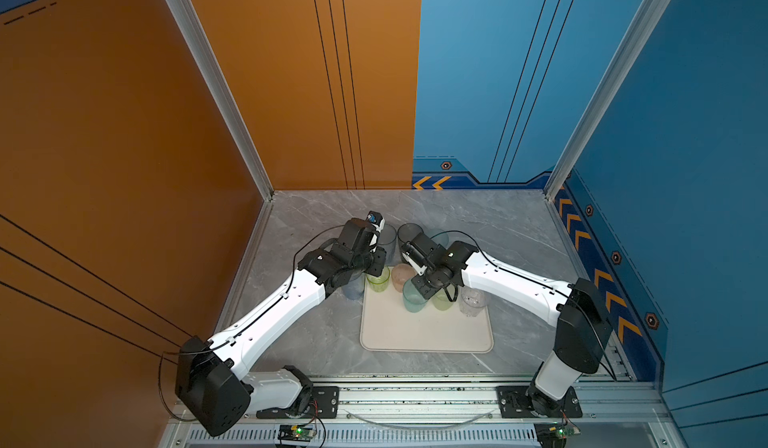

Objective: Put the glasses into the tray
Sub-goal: 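Lower the teal cup onto the tray beside the lime green cup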

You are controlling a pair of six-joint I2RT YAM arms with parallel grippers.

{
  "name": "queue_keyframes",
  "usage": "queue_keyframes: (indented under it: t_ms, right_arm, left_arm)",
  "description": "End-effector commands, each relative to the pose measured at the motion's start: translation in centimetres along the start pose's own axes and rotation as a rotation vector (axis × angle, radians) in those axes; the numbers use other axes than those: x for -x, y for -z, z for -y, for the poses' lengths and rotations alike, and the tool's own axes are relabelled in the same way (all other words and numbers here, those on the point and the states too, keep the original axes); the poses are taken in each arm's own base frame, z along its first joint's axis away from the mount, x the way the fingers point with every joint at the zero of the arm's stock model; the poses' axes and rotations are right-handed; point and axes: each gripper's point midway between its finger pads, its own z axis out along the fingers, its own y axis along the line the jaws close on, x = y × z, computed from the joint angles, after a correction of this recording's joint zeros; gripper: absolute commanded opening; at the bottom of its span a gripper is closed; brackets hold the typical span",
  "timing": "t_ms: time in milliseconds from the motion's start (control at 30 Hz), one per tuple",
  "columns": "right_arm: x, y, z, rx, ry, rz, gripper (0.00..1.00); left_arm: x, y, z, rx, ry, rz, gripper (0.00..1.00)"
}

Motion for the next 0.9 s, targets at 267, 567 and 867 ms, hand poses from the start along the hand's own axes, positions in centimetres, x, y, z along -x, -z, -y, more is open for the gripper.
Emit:
queue_keyframes:
  t_ms: [267,567,867]
  right_arm:
    - [-1.04,-1.33,0.44,-0.015,0.017,-0.057,0.02]
    - [-1.15,-1.44,0.51,-0.014,0.014,-0.062,0.11]
    - [-1.01,-1.17,0.47,-0.01,0.015,-0.055,0.17]
  left_arm:
    - [-0.15,-0.14,0.04,-0.015,0.002,-0.008,0.22]
    - [-0.14,-0.1,0.01,-0.014,0.002,-0.006,0.22]
    - [-0.15,-0.16,0.03,-0.015,0.003,-0.008,0.22]
